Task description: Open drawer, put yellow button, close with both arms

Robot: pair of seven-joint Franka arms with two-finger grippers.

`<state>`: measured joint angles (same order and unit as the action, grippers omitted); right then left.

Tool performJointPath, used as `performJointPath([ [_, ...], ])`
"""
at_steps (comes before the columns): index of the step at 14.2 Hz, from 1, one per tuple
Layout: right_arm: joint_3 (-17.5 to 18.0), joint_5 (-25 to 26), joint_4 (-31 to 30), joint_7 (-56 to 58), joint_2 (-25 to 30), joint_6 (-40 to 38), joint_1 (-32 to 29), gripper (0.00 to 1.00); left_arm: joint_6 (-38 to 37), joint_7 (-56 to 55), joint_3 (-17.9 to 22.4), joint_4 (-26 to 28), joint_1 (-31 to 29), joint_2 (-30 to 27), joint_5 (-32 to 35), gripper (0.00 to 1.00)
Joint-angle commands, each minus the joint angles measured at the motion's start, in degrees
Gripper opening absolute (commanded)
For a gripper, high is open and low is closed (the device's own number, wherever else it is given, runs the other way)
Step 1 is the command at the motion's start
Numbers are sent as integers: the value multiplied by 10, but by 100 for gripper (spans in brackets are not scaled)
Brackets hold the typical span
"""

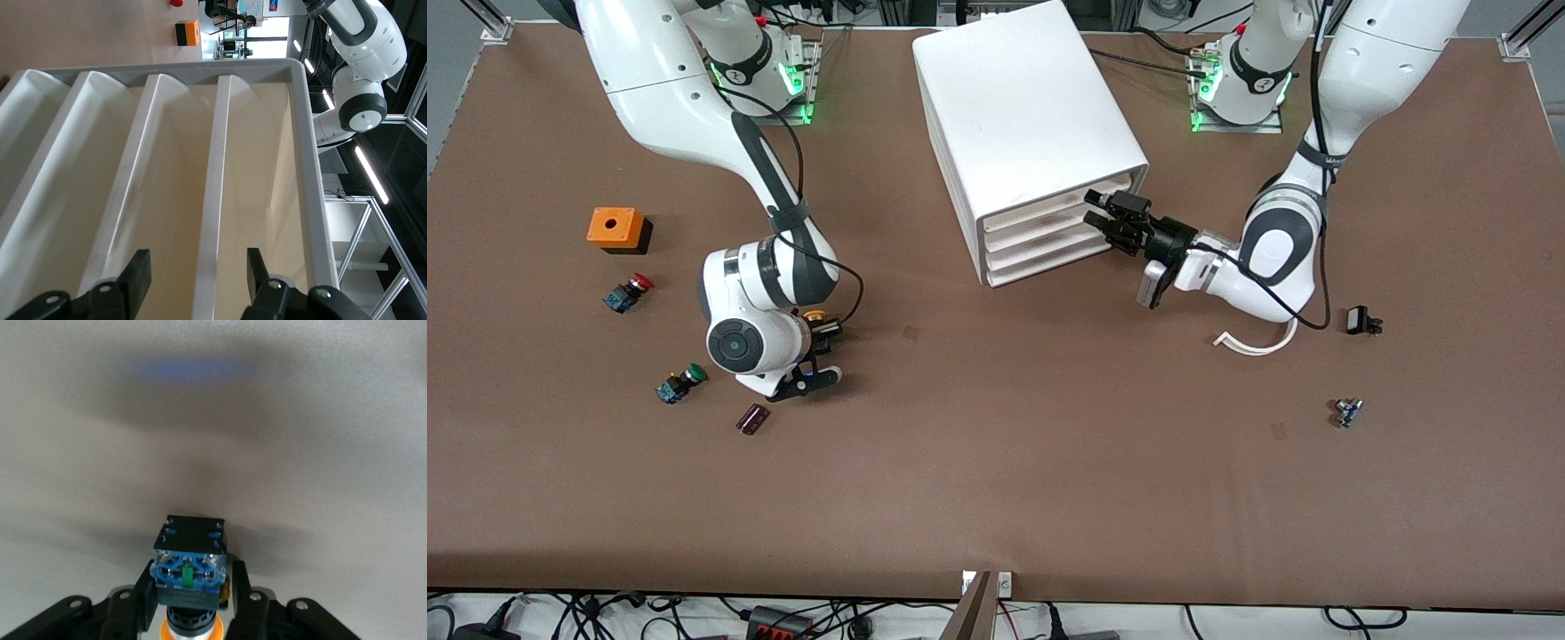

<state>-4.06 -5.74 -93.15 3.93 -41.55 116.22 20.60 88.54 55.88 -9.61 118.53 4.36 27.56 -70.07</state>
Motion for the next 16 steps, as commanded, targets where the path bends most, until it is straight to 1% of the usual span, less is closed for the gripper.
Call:
performJointPath([
  [1, -1, -8, 2, -5, 23, -15, 0, 11, -12, 18, -6, 15, -6, -8, -15, 53],
  [2, -2, -8, 9, 0, 30, -15, 0, 7, -13, 18, -6, 17, -6, -8, -15, 47],
  [3, -2, -7, 16, 0, 41, -20, 0, 5, -17, 18, -6, 17, -6, -7, -15, 35],
  [5, -3, -4, 52, 1, 50, -58, 1, 5, -21, 17, -6, 17, -1, -6, -15, 17],
  [6, -3, -1, 81, 1, 52, -89, 1, 5, -21, 16, -6, 16, 0, -5, -15, 12],
  [7, -4, -1, 111, 1, 52, -118, 1, 5, -20, 12, -5, 13, -1, -4, -14, 9],
  [8, -5, -1, 137, 4, 53, -135, 0, 5, -20, 6, -5, 8, -4, -4, -14, 7],
  [9, -5, -4, 159, 0, 59, -154, 0, 5, -20, 3, -5, 1, -5, -1, -12, 7],
  [10, -5, -5, 171, -1, 63, -165, 0, 5, -20, -5, -2, -18, -5, 14, -9, 7],
  [14, -5, -5, 181, -1, 99, -166, 2, 5, -20, -12, 11, -104, -12, 85, -5, 7],
  [16, -4, -6, 187, -1, 105, -166, 2, 5, -18, -30, 16, -141, -17, 109, -1, 9],
])
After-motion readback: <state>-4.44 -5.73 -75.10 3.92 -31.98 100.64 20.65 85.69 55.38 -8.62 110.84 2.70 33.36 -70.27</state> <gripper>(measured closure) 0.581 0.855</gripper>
